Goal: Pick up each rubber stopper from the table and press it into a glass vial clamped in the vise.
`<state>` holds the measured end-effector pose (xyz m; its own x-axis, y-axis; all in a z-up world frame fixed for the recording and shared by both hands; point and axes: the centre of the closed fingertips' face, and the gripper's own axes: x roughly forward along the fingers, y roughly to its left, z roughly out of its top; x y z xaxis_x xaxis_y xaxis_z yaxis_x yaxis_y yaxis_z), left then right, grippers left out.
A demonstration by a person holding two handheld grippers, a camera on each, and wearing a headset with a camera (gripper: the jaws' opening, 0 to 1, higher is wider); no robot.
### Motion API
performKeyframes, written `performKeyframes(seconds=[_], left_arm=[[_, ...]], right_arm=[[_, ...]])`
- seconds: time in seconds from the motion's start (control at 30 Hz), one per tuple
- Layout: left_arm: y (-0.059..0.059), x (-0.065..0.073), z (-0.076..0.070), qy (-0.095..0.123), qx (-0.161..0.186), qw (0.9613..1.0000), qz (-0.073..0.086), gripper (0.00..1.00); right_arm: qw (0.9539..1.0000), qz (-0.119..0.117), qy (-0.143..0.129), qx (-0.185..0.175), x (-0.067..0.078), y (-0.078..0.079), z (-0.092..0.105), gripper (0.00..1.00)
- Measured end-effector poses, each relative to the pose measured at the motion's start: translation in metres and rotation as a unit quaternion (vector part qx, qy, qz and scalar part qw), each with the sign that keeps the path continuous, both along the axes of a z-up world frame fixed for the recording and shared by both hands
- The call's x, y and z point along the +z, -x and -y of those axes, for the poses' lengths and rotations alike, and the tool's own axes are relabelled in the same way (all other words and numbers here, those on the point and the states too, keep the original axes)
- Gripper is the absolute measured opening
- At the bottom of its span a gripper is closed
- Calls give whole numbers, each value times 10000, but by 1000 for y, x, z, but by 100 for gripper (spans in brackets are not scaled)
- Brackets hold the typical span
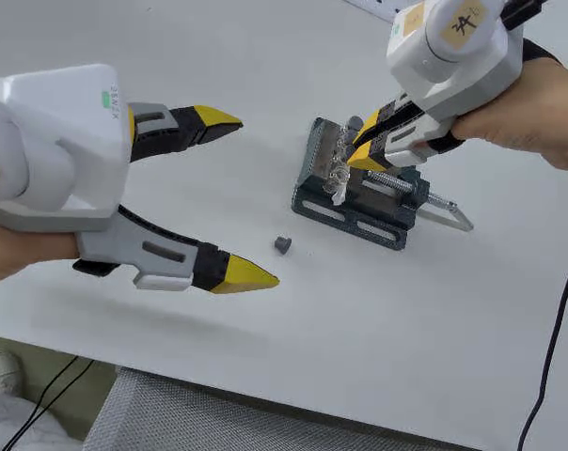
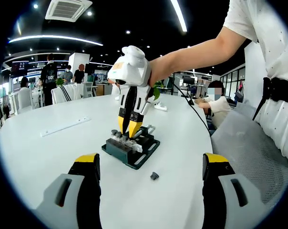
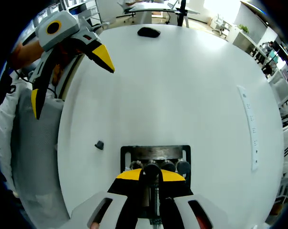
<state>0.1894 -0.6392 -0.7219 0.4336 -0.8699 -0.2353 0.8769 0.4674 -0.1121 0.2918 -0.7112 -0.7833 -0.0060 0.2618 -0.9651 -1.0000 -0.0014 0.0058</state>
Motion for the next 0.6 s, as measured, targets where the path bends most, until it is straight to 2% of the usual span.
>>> performKeyframes(seconds=[0.37, 0.6], left_arm=[[1, 0, 1, 0, -14, 10000, -10, 87], [1, -1, 2, -9, -32, 10000, -16, 87]], right_arm=[[9998, 74, -148, -96, 4, -2, -3, 11], [9994, 111, -283, -152, 11, -4, -2, 4]])
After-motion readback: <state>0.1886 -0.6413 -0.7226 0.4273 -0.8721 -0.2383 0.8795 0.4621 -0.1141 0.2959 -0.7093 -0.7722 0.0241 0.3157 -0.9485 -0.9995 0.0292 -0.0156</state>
